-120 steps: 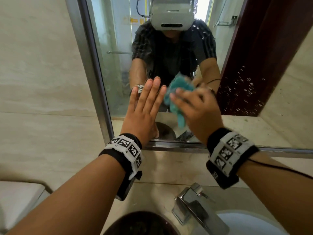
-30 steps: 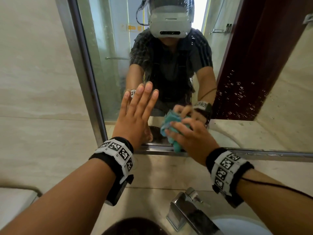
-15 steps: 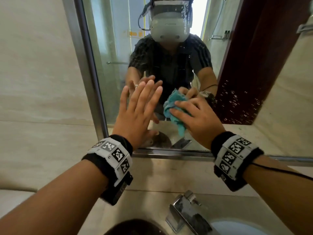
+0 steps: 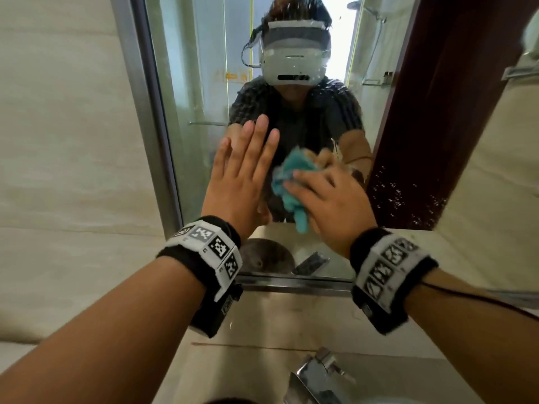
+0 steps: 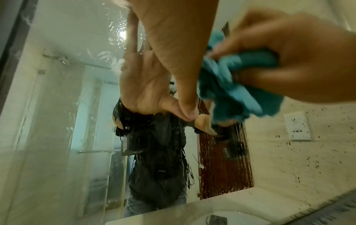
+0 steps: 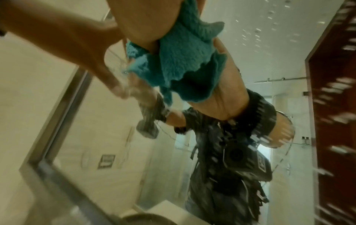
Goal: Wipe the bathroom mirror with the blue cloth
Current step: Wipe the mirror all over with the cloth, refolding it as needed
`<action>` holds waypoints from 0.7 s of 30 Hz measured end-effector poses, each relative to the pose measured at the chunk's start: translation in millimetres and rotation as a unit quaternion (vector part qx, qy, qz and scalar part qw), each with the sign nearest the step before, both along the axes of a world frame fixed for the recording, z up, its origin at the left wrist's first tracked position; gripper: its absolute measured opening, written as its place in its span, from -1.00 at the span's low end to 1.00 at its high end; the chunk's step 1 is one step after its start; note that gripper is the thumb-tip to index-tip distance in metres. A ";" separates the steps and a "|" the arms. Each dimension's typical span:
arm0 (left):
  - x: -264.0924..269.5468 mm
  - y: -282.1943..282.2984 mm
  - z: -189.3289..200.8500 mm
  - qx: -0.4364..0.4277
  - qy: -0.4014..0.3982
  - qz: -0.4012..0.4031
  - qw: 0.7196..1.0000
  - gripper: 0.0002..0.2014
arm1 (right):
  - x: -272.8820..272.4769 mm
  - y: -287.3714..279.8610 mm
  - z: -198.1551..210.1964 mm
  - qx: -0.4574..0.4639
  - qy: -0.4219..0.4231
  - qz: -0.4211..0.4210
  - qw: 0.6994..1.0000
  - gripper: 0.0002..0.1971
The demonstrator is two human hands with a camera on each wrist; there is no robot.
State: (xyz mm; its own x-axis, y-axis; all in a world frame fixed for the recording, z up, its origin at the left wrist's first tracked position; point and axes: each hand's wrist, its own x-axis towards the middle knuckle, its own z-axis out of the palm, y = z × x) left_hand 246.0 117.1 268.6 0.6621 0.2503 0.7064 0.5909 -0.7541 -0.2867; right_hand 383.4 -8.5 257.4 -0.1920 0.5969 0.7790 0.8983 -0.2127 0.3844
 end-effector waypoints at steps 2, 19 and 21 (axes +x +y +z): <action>-0.2 -2.7 0.6 -0.007 0.004 0.004 1.000 0.33 | 10.1 -13.5 -7.8 -0.056 -0.022 -0.001 0.998 -0.54; -2.8 -1.5 0.7 -0.003 -0.001 -0.011 1.000 0.26 | 4.1 -5.2 -27.3 -0.061 -0.007 0.026 0.998 -0.68; -3.7 -2.8 1.3 0.000 -0.007 -0.022 1.000 0.24 | 1.0 -8.4 2.0 -0.022 0.005 0.022 1.000 -0.64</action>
State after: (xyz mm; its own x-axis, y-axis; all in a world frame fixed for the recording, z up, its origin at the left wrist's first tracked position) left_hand 242.4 114.4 269.9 0.6629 0.2221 0.7150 0.5613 -0.7795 -0.2782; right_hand 384.3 -16.9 259.4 -0.2108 0.6210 0.7549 0.9107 -0.1558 0.3825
